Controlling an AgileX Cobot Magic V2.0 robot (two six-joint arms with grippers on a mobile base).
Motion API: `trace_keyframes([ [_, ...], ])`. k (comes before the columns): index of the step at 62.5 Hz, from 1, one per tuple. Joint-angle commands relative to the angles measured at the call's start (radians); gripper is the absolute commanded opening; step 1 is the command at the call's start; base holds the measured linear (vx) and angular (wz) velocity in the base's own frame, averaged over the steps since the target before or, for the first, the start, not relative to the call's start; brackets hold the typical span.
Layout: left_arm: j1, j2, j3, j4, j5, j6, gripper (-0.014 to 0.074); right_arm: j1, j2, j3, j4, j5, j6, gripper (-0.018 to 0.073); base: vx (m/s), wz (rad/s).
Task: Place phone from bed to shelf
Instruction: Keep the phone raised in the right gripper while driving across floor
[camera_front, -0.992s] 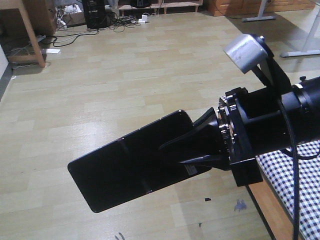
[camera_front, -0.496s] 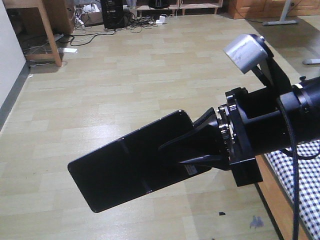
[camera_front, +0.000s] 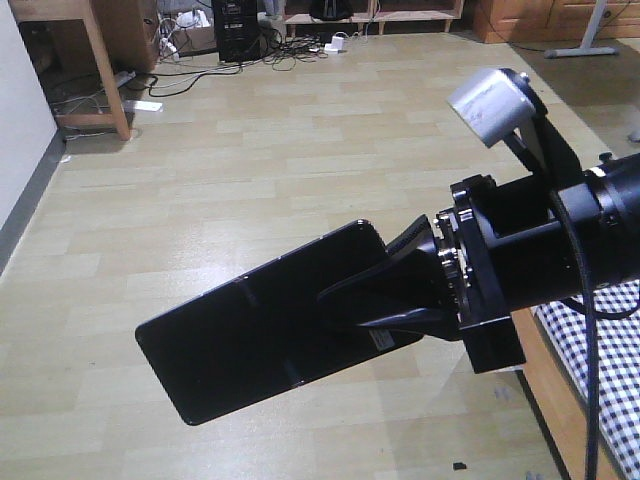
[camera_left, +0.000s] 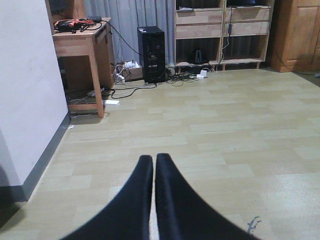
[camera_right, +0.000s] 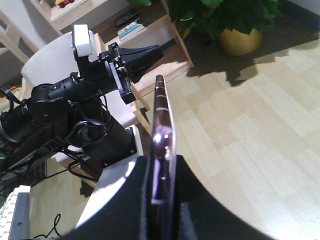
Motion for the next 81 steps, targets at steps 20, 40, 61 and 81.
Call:
trace_keyframes([
  [20,-0.003,-0.007,0.007,-0.009,-0.074,0.0,0.0001,0.001,-0.027,-0.025,0.09,0.063,-0.008,-0.0002,0.22,-0.04],
  [40,-0.003,-0.007,0.007,-0.009,-0.074,0.0,0.0001,0.001,-0.027,-0.025,0.09,0.063,-0.008,-0.0002,0.24,-0.05],
  [61,-0.003,-0.007,0.007,-0.009,-0.074,0.0,0.0001,0.001,-0.027,-0.025,0.09,0.063,-0.008,-0.0002,0.28,-0.04],
  [81,-0.003,-0.007,0.007,-0.009,-0.074,0.0,0.0001,0.001,-0.027,-0.025,0.09,0.063,-0.008,-0.0002,0.34,-0.02],
])
